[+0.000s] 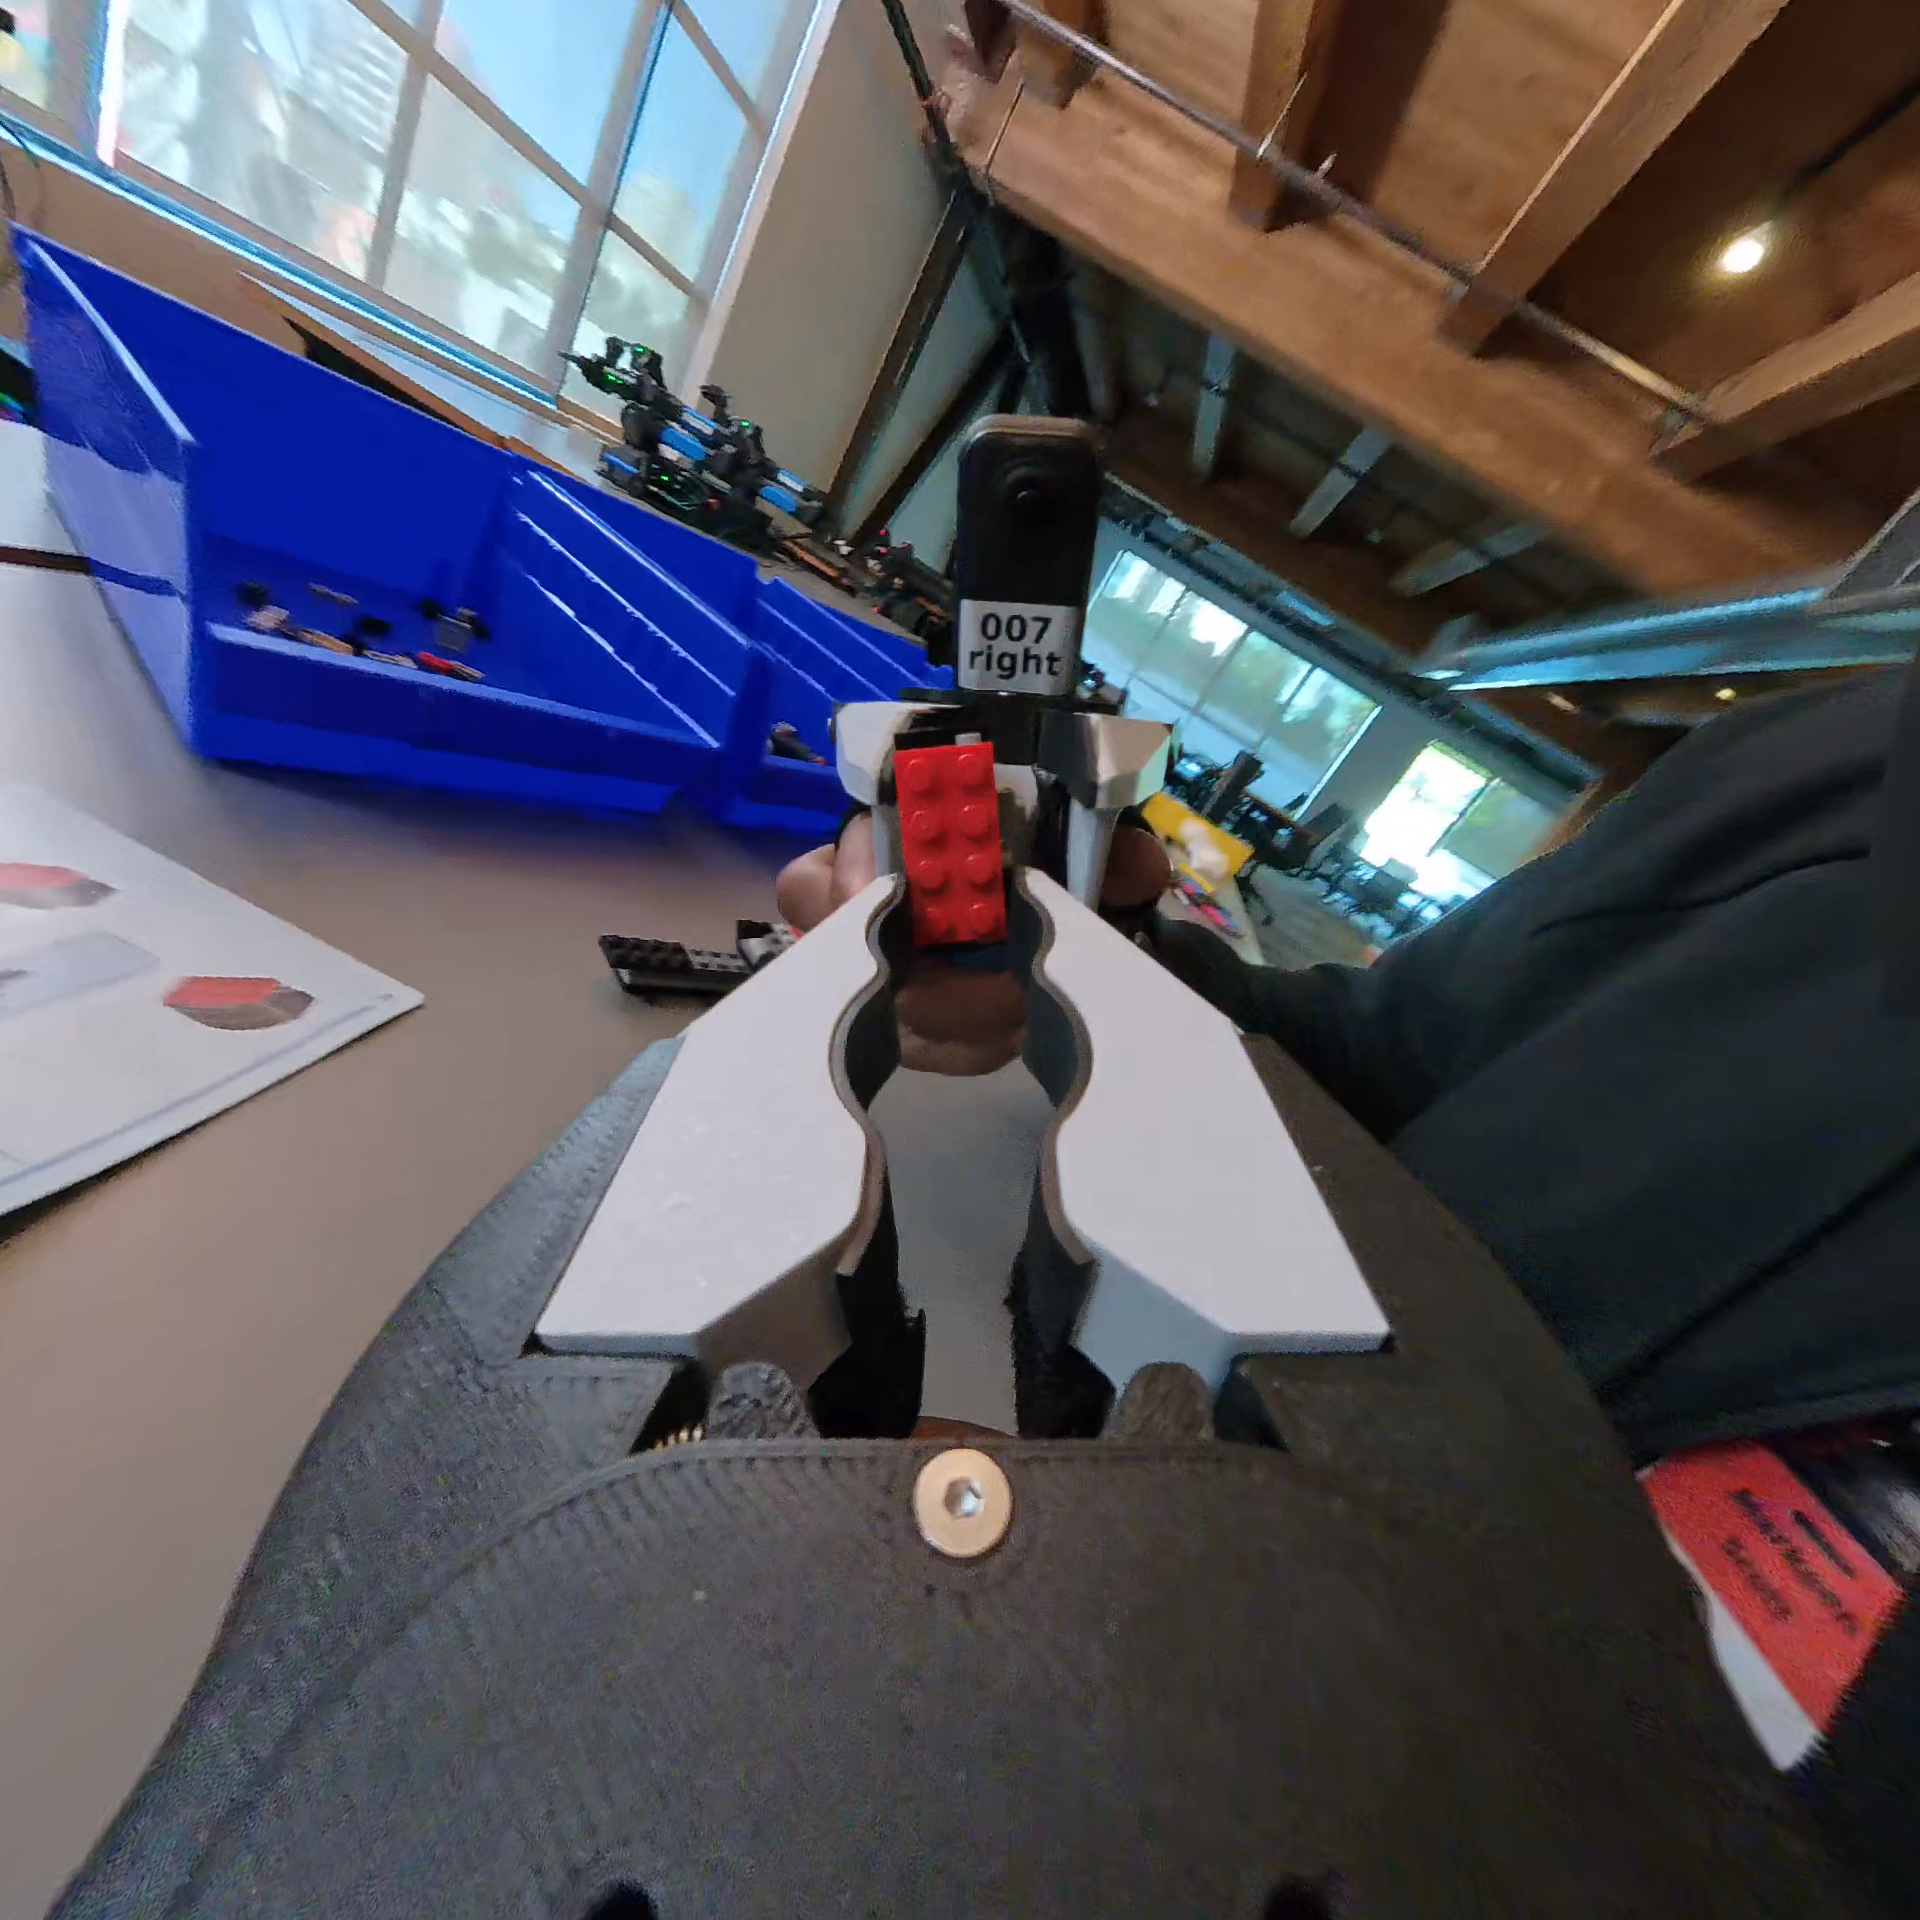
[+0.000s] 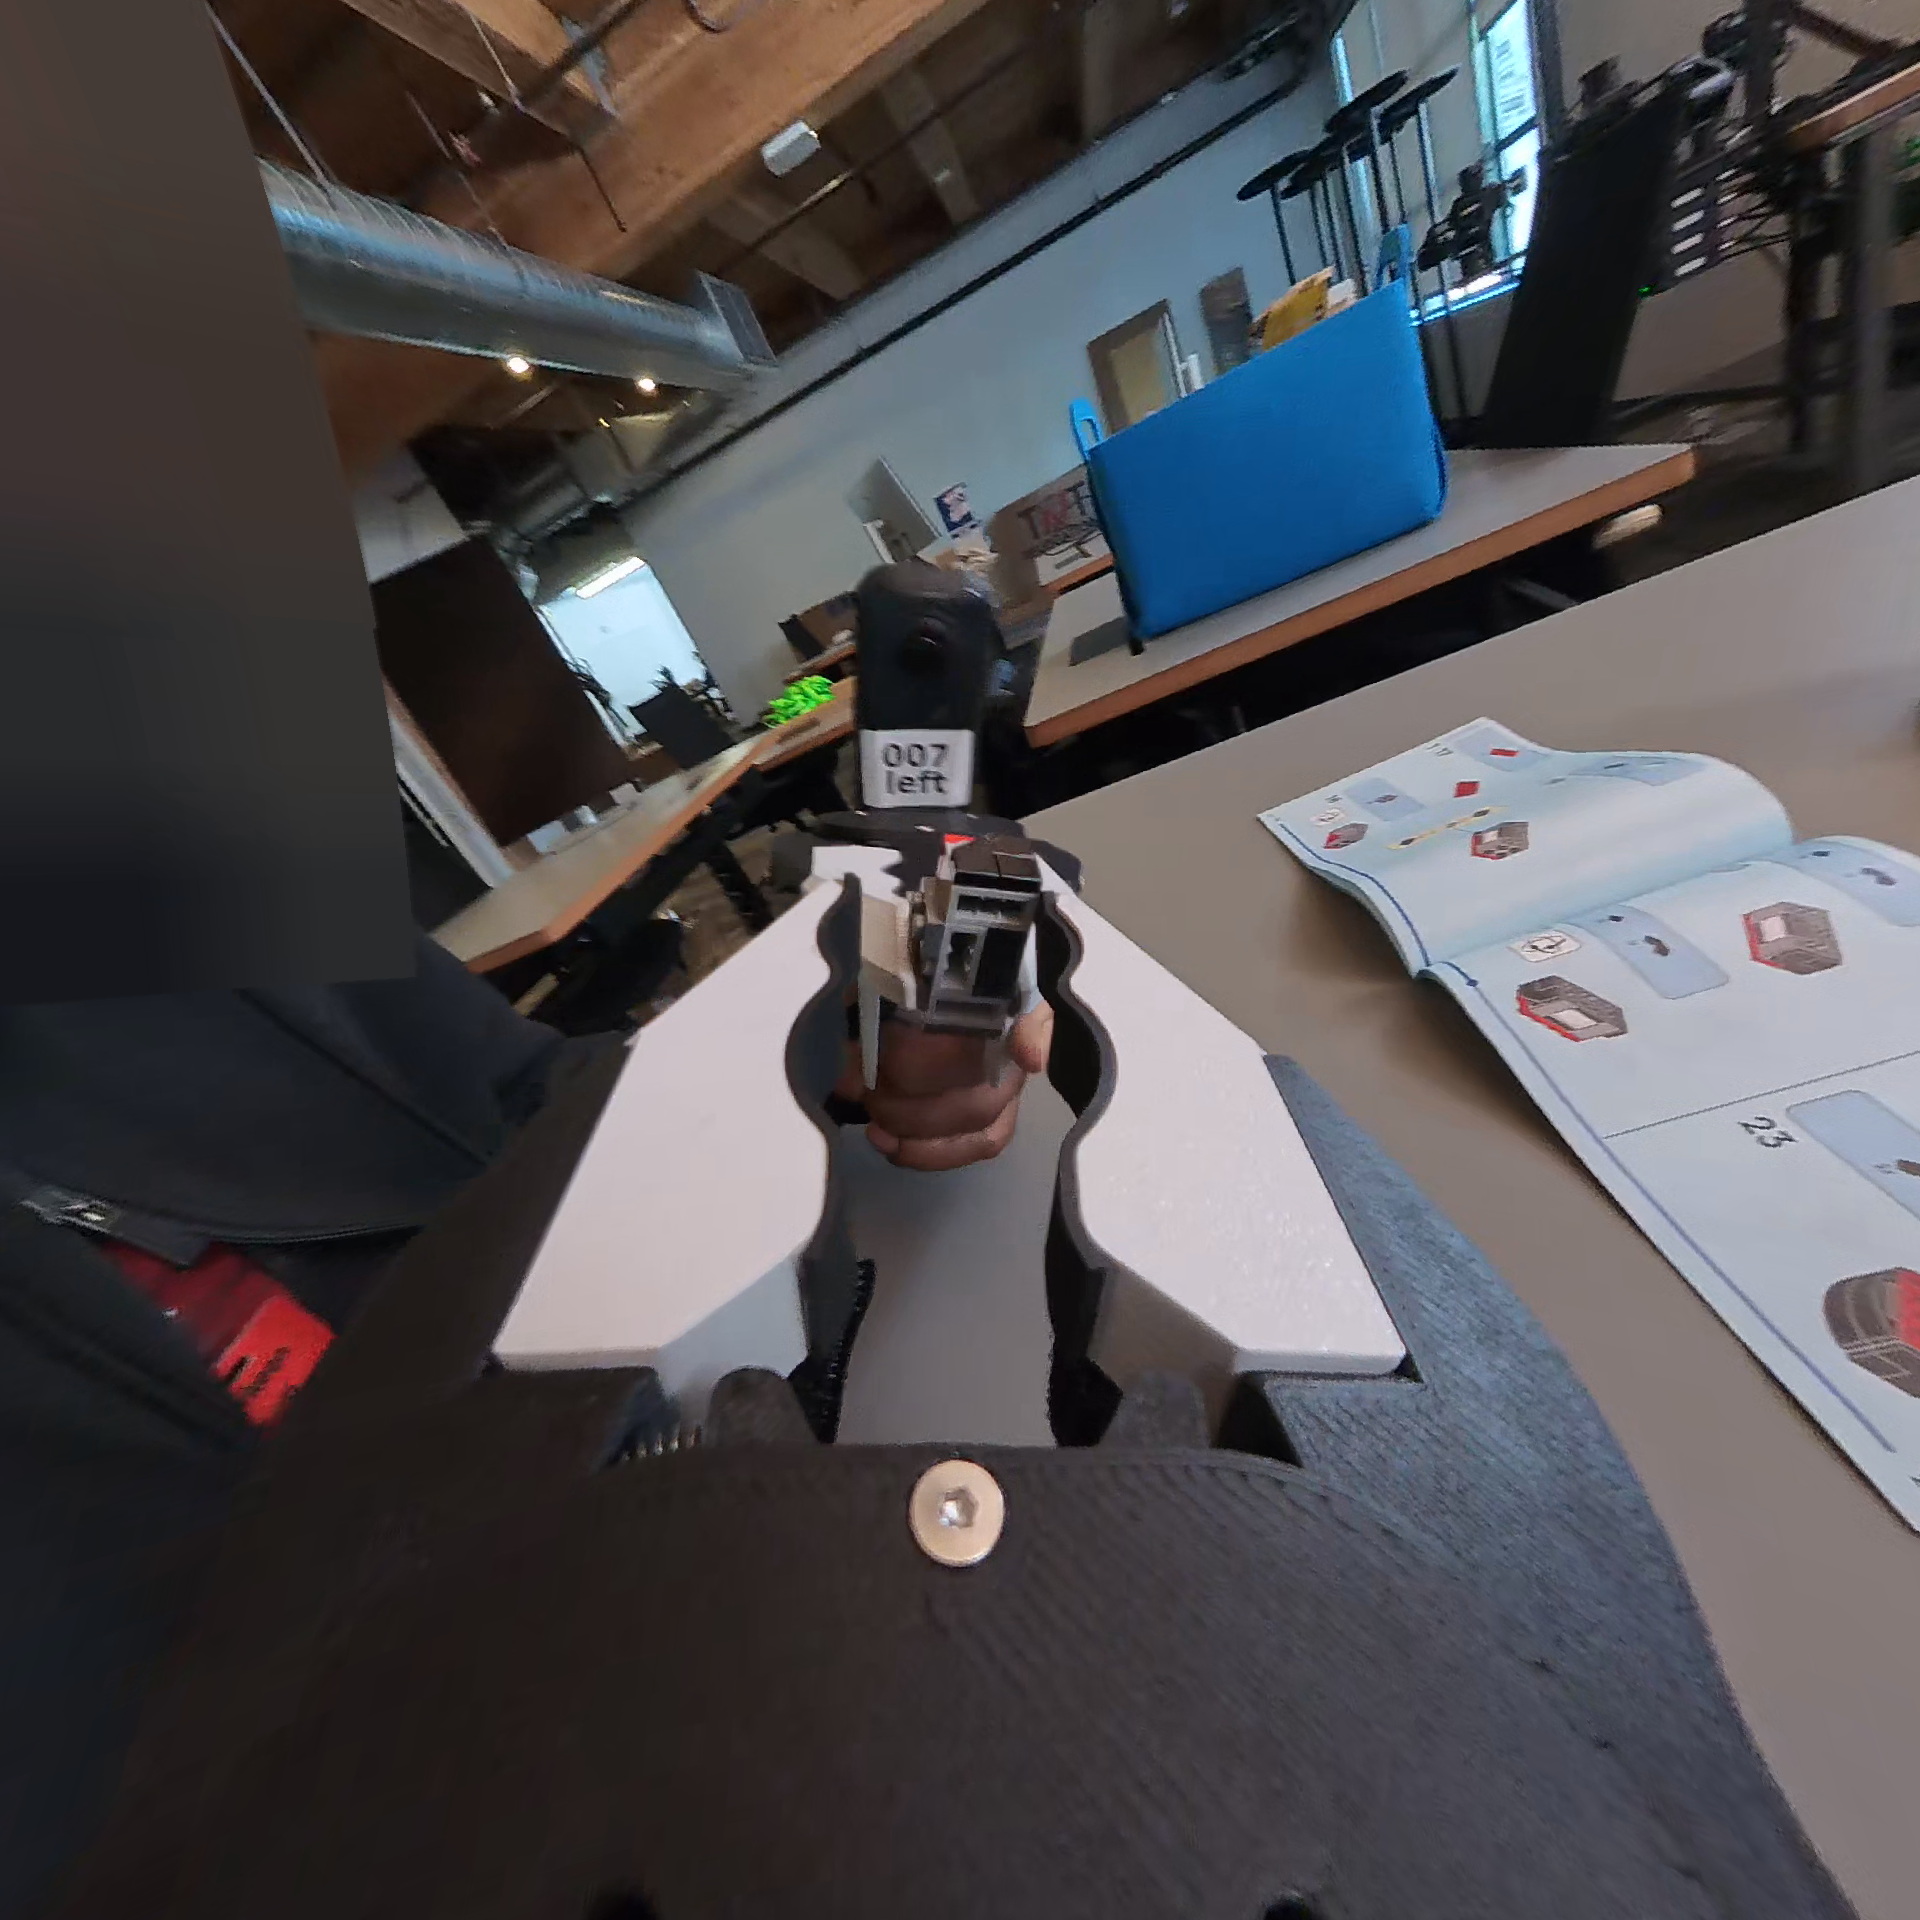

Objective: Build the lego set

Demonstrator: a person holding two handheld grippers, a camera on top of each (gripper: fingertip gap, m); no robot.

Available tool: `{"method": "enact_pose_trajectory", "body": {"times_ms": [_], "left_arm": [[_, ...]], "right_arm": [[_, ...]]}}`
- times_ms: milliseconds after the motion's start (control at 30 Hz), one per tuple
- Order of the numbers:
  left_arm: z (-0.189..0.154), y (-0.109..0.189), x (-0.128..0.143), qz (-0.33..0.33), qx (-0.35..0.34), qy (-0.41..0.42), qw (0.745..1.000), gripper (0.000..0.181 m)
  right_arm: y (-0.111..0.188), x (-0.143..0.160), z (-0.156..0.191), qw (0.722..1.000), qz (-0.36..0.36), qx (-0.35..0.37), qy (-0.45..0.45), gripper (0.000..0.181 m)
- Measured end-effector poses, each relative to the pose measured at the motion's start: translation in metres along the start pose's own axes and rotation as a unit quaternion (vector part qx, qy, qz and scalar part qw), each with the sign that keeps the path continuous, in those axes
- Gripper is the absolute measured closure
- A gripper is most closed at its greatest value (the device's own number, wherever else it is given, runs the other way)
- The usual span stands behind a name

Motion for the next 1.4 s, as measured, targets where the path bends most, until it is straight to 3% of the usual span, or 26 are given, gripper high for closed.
{"method": "enact_pose_trajectory", "body": {"times_ms": [267, 900, 1033, 1233, 1400], "left_arm": [[-0.005, -0.003, 0.001, 0.004, -0.006, -0.043, 0.999, 0.165], [-0.013, -0.002, 0.001, 0.027, -0.014, -0.088, 0.996, 0.165], [-0.012, -0.003, 0.0, 0.026, -0.018, -0.082, 0.996, 0.164], [0.0, -0.002, -0.001, 0.01, -0.051, -0.032, 0.998, 0.165], [0.002, -0.001, -0.001, 0.014, -0.065, -0.036, 0.997, 0.165]], "right_arm": [[-0.002, 0.003, 0.002, 1.0, -0.003, 0.0, 0.019, 0.158], [-0.001, 0.007, 0.004, 0.998, -0.02, -0.028, 0.045, 0.16], [-0.002, 0.007, 0.003, 0.999, -0.022, -0.025, 0.034, 0.16], [0.001, 0.008, -0.007, 1.0, -0.016, 0.003, 0.0, 0.145], [0.001, 0.01, -0.012, 1.0, -0.004, 0.023, -0.015, 0.148]]}}
Point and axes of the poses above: each gripper's, where its closed fingertips meet, y back along the fingers, x out of its underside, z = x × y across the jaws, the point moved 10 cm from there along y, back along the fingers, and after that the axes turned 8 degrees about y, right-handed, at the moved point
